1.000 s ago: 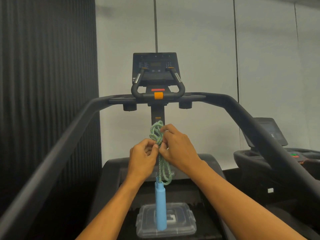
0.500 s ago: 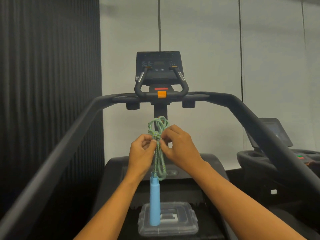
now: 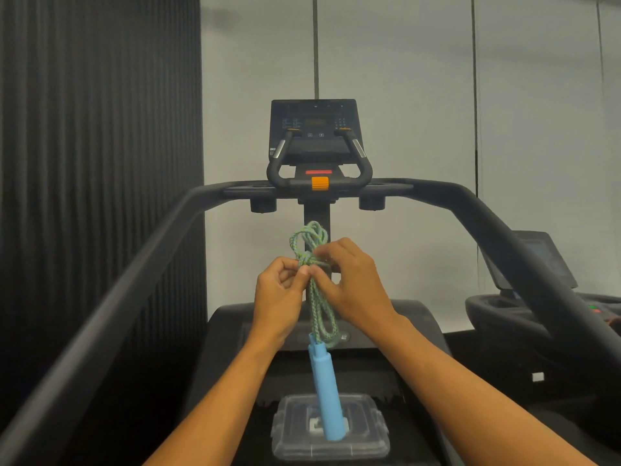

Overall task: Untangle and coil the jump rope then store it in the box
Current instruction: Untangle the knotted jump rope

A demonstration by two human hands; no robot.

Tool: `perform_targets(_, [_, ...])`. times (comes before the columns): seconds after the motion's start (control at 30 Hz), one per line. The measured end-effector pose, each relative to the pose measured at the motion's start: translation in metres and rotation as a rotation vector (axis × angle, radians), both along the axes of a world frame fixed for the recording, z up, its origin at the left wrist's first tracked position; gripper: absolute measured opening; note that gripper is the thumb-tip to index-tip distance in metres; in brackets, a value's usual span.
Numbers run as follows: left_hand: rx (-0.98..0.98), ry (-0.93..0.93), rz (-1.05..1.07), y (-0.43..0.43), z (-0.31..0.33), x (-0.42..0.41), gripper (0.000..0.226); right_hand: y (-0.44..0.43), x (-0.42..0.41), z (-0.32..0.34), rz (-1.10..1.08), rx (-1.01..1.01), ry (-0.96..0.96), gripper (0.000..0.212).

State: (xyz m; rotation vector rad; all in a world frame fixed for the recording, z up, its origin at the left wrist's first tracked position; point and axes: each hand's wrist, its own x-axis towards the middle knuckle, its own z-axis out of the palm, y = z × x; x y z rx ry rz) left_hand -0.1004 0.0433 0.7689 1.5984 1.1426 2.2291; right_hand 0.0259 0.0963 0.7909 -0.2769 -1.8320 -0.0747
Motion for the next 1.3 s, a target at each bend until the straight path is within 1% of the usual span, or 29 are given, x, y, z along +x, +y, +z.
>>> perform_targets(0.07, [-0.004,0.013,0.012,0.003,-0.001,-0.001,0.010,-0.001,-0.002,0.001,-0.045,0.036,-0.014,0.003])
perform_targets(0.17, [-0.005,0.024,0.020,0.004,0.000,-0.001,0.005,-0.001,-0.004,0.000,-0.091,0.022,0.017,0.011])
perform_targets(0.23, [0.000,0.017,0.011,0.004,0.002,-0.001,0.007,0.001,-0.003,-0.001,-0.083,-0.014,0.043,0.017])
perform_targets(0.3, [0.004,0.015,0.010,0.003,0.002,-0.001,0.009,0.003,-0.002,-0.002,-0.046,-0.068,0.064,0.017])
perform_targets(0.37, [0.007,0.016,0.018,0.004,0.001,-0.003,0.009,0.003,-0.003,-0.003,-0.007,-0.108,0.062,0.012])
perform_targets(0.43, [0.007,0.018,0.023,0.005,0.001,-0.005,0.007,0.003,-0.005,-0.005,0.011,-0.083,0.041,0.005])
perform_targets(0.57, [0.008,0.034,0.028,0.008,0.000,-0.006,0.007,0.003,-0.009,-0.005,-0.027,-0.010,0.031,0.007])
perform_targets(0.63, [0.012,0.011,0.011,0.009,0.000,-0.007,0.006,0.004,-0.010,-0.004,-0.043,-0.047,0.065,0.014])
perform_targets(0.83, [0.017,-0.061,-0.001,0.010,-0.002,-0.011,0.005,-0.002,-0.009,-0.007,0.067,-0.188,0.090,0.017])
perform_targets(0.9, [0.020,-0.074,0.004,0.011,-0.001,-0.013,0.001,-0.004,-0.010,-0.009,0.126,-0.279,0.101,0.012])
perform_targets(0.97, [0.028,-0.088,0.012,0.011,0.002,-0.016,0.007,-0.006,-0.012,-0.009,0.180,-0.348,0.116,0.008])
perform_targets(1.03, [0.031,-0.088,0.018,0.012,0.003,-0.018,0.011,-0.007,-0.014,-0.010,0.216,-0.342,0.083,0.009])
perform_targets(1.1, [0.020,-0.071,0.017,0.011,0.003,-0.016,0.012,-0.006,-0.018,-0.011,0.187,-0.310,0.056,0.022])
perform_targets(1.13, [0.017,-0.066,0.012,0.011,0.003,-0.015,0.012,-0.004,-0.020,-0.012,0.140,-0.294,0.069,0.023])
perform_targets(1.2, [0.016,-0.066,0.010,0.011,0.002,-0.013,0.013,0.000,-0.022,-0.010,0.066,-0.284,0.145,0.009])
perform_targets(1.23, [0.018,-0.076,0.011,0.011,0.002,-0.012,0.014,0.002,-0.022,-0.007,0.067,-0.316,0.179,0.004])
perform_targets(1.3, [0.023,-0.110,0.003,0.011,0.001,-0.013,0.011,0.003,-0.020,-0.002,0.110,-0.409,0.205,0.015])
